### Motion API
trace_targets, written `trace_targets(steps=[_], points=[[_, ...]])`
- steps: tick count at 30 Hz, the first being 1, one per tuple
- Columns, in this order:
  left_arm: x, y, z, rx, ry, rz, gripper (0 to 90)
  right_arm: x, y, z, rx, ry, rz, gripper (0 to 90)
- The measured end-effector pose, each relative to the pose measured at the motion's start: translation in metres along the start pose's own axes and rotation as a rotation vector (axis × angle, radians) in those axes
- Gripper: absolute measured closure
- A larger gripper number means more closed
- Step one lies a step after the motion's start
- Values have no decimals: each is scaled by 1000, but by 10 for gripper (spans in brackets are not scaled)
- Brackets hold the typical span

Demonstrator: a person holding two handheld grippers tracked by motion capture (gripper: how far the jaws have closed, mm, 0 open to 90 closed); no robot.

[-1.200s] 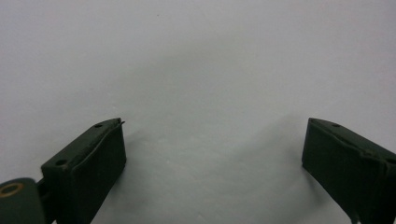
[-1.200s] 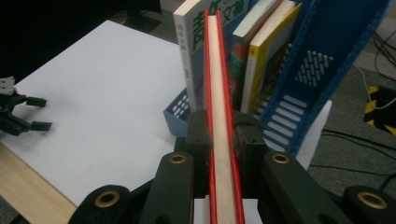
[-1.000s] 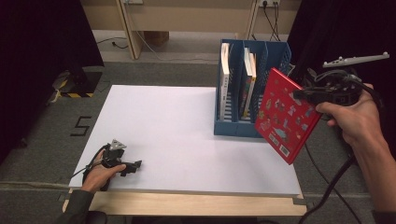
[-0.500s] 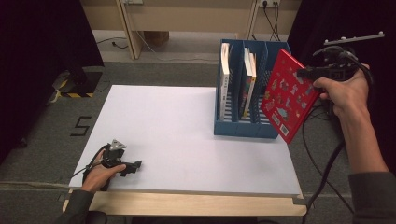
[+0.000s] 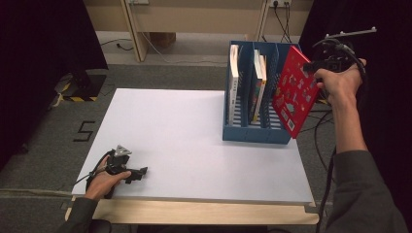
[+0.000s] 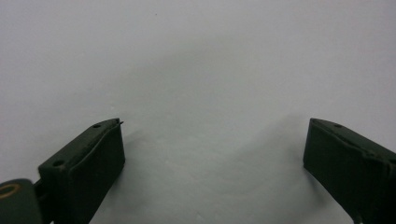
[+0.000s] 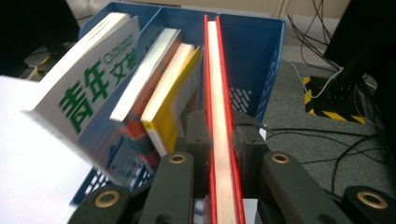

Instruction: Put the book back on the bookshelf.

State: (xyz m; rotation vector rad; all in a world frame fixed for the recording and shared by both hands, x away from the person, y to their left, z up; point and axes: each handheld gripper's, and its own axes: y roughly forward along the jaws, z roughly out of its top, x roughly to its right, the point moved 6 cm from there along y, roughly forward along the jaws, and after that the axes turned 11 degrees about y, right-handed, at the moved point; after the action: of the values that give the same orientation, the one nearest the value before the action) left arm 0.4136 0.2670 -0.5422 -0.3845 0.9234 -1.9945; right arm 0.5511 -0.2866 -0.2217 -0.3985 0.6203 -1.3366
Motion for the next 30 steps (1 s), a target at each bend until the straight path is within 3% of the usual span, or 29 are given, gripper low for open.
trace_targets(steps=[15,30], points=[[1,0,-1,-2,17,1,45,2,43,16,16,66,-35,799],[1,1,-1,-3,20,3,29,-3,71,31,17,81,-74,799]])
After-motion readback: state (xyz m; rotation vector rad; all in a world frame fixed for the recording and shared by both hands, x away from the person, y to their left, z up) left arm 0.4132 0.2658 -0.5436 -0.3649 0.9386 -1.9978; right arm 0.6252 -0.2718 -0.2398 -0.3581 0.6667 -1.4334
